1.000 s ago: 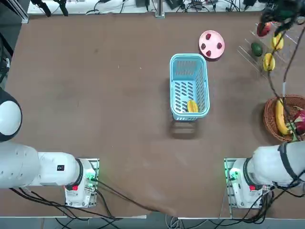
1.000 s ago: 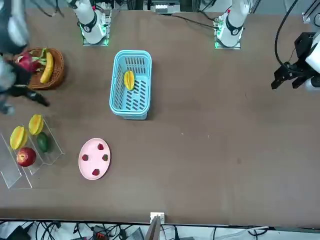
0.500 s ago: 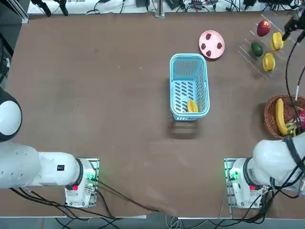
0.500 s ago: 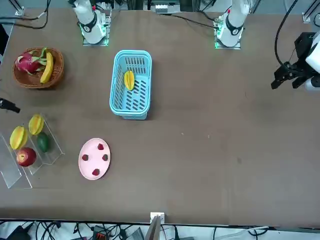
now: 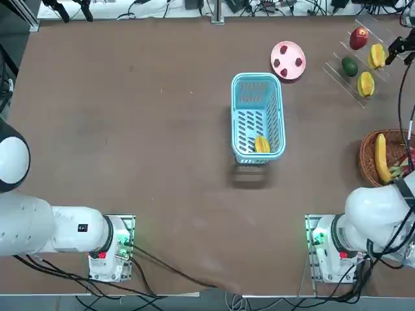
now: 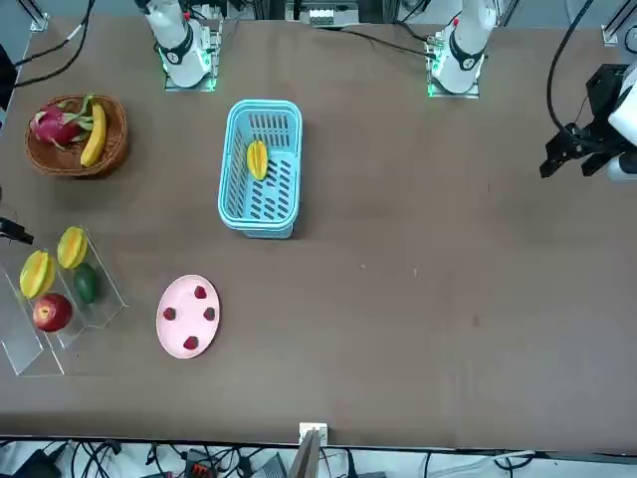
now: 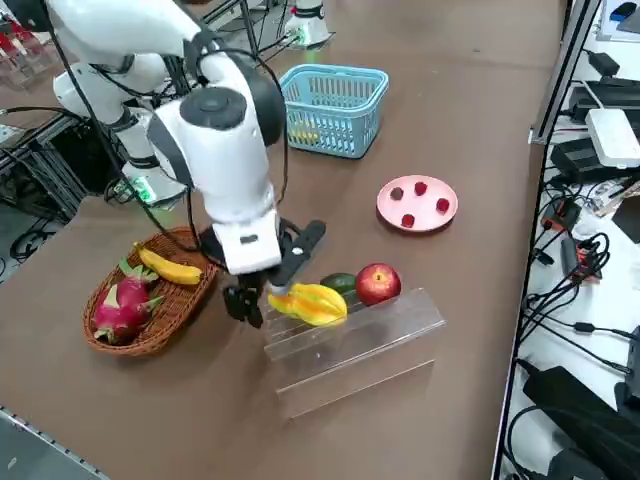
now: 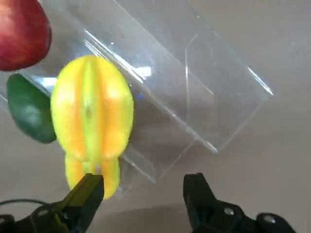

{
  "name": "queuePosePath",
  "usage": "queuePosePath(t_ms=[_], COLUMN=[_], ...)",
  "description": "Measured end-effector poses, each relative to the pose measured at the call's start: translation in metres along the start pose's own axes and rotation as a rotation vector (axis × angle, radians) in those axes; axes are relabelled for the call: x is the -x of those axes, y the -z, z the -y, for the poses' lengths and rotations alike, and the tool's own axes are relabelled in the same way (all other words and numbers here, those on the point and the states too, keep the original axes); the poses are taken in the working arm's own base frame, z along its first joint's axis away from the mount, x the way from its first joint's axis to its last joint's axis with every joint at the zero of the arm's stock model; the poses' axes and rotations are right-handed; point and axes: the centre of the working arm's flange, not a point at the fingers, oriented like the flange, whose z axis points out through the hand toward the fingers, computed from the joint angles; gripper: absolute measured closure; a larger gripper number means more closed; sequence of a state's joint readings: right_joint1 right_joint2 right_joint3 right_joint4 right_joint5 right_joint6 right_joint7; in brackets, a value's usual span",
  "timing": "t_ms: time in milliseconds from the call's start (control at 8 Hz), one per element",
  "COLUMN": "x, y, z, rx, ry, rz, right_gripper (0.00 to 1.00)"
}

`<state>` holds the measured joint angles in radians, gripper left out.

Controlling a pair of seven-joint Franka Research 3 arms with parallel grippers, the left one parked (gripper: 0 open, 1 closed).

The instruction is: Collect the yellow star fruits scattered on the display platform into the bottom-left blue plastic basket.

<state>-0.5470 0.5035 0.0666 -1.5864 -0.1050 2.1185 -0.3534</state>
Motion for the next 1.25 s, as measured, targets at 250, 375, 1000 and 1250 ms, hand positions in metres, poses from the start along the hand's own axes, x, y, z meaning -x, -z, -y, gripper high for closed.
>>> queuePosePath(t_ms=[250, 375, 1000, 1250], x=[-0.012, -0.015, -0.023, -0.024], y=[0.003, 0.005, -0.015, -0.017], z=[0.012, 0.013, 0.013, 0.014], rx=[-0.009, -0.007, -0.064, -0.083], ry=[0.014, 0.015, -0.034, -0.048], rz=[-0.036, -0.053, -0.105, -0.109], right_gripper=[0.0, 0.0, 0.0, 0.03])
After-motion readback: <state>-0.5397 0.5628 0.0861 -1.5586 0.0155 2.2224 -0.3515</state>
